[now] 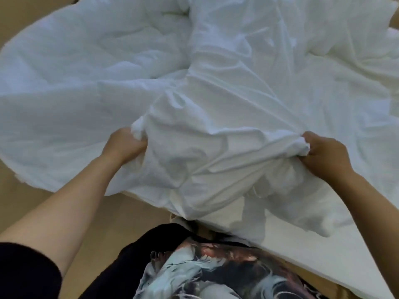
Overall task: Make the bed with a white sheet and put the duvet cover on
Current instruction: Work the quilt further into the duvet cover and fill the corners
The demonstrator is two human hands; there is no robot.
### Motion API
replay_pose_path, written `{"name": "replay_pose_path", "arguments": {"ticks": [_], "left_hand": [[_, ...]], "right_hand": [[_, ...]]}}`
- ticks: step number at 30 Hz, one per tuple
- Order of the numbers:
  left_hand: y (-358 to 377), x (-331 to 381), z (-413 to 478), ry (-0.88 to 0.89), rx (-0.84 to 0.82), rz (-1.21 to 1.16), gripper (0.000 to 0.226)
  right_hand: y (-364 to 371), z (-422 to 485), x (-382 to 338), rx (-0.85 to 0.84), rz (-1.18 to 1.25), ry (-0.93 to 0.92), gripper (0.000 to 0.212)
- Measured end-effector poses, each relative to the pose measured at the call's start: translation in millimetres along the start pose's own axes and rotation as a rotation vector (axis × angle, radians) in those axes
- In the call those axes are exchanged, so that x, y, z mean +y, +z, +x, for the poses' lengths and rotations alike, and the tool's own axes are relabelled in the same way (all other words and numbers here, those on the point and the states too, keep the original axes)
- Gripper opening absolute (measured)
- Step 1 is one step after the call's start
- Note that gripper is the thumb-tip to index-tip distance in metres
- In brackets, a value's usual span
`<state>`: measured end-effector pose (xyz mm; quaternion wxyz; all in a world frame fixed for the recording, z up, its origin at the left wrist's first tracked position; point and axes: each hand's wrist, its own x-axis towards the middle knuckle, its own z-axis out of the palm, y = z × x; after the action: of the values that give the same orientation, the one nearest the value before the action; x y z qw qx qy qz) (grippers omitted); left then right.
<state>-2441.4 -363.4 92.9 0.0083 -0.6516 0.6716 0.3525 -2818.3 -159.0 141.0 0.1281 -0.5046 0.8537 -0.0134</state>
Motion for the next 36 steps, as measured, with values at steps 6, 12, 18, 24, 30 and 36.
{"name": "replay_pose_path", "arguments": {"ticks": [6, 12, 18, 24, 30, 36], "left_hand": [[22.3, 13.9, 6.6, -0.031, -0.064, 0.001, 0.039], [28.5, 29.5, 0.8, -0.087, -0.033, -0.127, 0.036], [17.6, 27.8, -13.1, -0.229, -0.108, -0.776, 0.025], [25.8, 40.4, -12.6, -0.105, 0.204, -0.422, 0.028], [-8.2, -0.7, -10.3, -0.171, 0.377, 0.002, 0.057], [26.6, 66.4, 5.8, -0.079, 0.106, -0.079, 0.072]], "right_hand": [[10.4, 16.7, -18.4, -0.152, -0.221, 0.140, 0.035], [51.0, 3.3, -160.1, -0.052, -0.165, -0.526, 0.094], [106.3, 62.3, -203.2, -0.313, -0.357, -0.425, 0.049], [38.5, 45.1, -214.9, -0.267, 0.295, -0.533, 0.017], [-47.3, 54.3, -89.4, 0.032, 0.483, -0.335, 0.024], [4.2, 49.2, -19.0, -0.136, 0.125, -0.085, 0.020]]}}
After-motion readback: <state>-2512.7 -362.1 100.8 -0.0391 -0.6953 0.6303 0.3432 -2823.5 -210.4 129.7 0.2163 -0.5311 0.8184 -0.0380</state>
